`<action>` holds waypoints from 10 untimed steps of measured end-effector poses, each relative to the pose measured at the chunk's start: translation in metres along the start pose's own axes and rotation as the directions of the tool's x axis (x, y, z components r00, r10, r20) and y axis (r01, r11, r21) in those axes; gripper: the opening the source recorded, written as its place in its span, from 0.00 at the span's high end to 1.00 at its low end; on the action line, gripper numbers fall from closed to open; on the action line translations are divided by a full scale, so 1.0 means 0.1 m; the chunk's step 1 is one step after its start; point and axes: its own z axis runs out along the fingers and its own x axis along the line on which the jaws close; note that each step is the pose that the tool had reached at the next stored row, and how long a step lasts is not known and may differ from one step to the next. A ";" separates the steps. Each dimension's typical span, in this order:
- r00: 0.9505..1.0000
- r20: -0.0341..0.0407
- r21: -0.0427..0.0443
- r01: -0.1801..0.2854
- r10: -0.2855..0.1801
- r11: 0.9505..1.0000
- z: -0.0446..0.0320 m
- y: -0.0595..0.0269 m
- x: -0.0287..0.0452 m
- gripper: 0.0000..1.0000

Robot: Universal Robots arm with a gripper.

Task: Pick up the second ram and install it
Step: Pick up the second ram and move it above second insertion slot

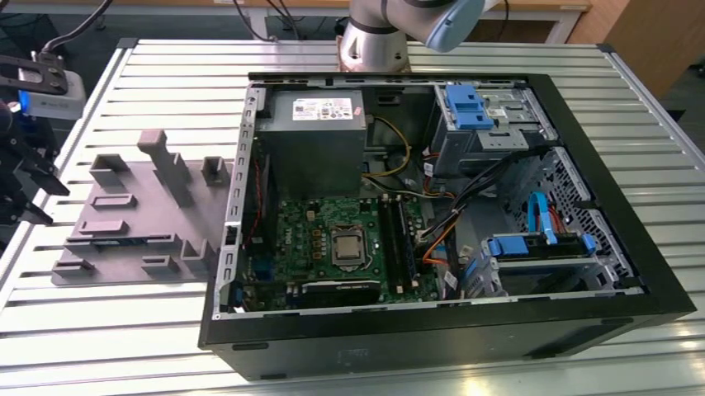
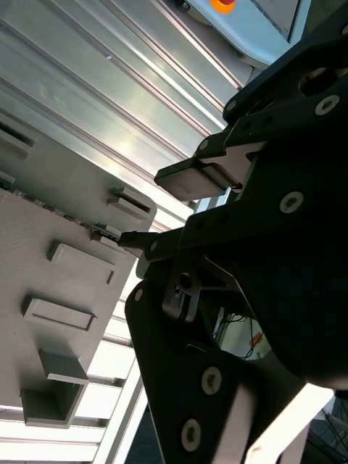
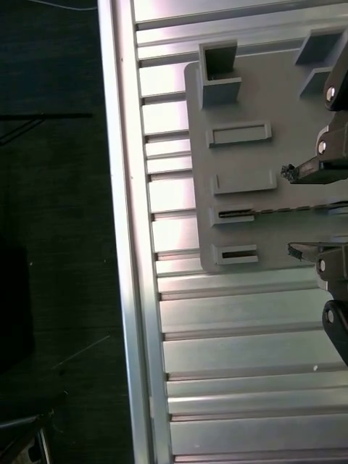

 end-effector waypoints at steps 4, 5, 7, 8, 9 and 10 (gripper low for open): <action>1.000 -0.002 0.000 0.000 0.000 1.000 0.040 -0.019 0.000 0.55; 1.000 -0.003 0.000 0.000 0.000 1.000 0.051 -0.026 -0.001 0.55; 1.000 -0.005 0.001 0.000 0.000 1.000 0.069 -0.037 -0.003 0.55; 1.000 -0.006 0.001 0.000 0.000 1.000 0.076 -0.041 -0.003 0.55; 1.000 -0.006 0.001 0.000 0.000 1.000 0.083 -0.046 -0.004 0.55; 1.000 -0.007 0.001 0.000 0.000 1.000 0.088 -0.049 -0.004 0.55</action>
